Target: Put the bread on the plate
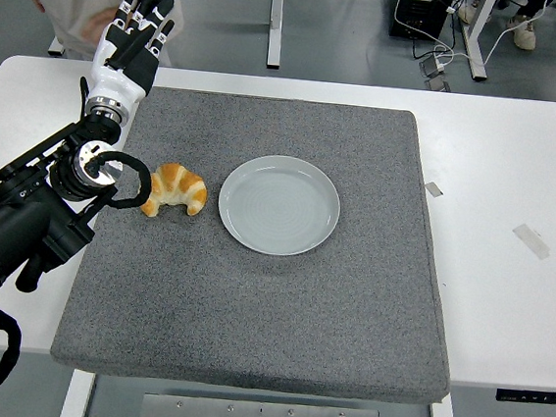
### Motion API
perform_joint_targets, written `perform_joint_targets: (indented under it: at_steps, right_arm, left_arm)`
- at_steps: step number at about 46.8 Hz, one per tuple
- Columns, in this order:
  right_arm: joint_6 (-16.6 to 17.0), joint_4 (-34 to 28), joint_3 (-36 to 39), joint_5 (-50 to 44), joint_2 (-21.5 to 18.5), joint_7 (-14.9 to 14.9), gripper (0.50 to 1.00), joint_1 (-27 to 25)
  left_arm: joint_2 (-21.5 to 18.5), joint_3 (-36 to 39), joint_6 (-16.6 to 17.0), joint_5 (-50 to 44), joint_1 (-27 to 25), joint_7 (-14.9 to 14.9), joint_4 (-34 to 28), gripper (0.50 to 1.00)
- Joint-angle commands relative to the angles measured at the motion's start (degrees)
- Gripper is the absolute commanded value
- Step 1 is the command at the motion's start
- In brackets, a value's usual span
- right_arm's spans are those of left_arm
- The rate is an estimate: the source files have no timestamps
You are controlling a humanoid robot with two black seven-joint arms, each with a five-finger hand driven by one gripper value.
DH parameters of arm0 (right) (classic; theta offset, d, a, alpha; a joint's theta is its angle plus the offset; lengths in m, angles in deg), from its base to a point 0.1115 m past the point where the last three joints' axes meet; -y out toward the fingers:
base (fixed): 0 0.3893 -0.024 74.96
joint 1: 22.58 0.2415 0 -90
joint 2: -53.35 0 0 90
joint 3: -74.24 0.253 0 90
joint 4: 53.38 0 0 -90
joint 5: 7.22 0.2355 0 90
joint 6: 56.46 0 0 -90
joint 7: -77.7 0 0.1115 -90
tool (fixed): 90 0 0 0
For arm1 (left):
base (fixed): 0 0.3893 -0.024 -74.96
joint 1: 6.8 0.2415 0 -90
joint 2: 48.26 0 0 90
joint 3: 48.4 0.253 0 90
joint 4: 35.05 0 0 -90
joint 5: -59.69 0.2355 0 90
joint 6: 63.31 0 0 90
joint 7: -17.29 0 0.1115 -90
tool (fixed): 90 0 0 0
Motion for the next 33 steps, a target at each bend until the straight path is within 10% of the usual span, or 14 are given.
perform_joint_targets:
  at_steps: [1,33]
  right_arm:
    - [0.00,0.00,0.01,0.00,0.00,0.00,1.000,0.00]
    - [0.00,0.17,0.01,0.00,0.00,0.00,1.000,0.00]
  left_arm:
    - [-0.09,0.00,-0.02,0.22,-0.04,0.08,0.01,0.995]
    - [-6.68,11.59,-0.02,8.22,-4.17,3.42,0.54,0.993]
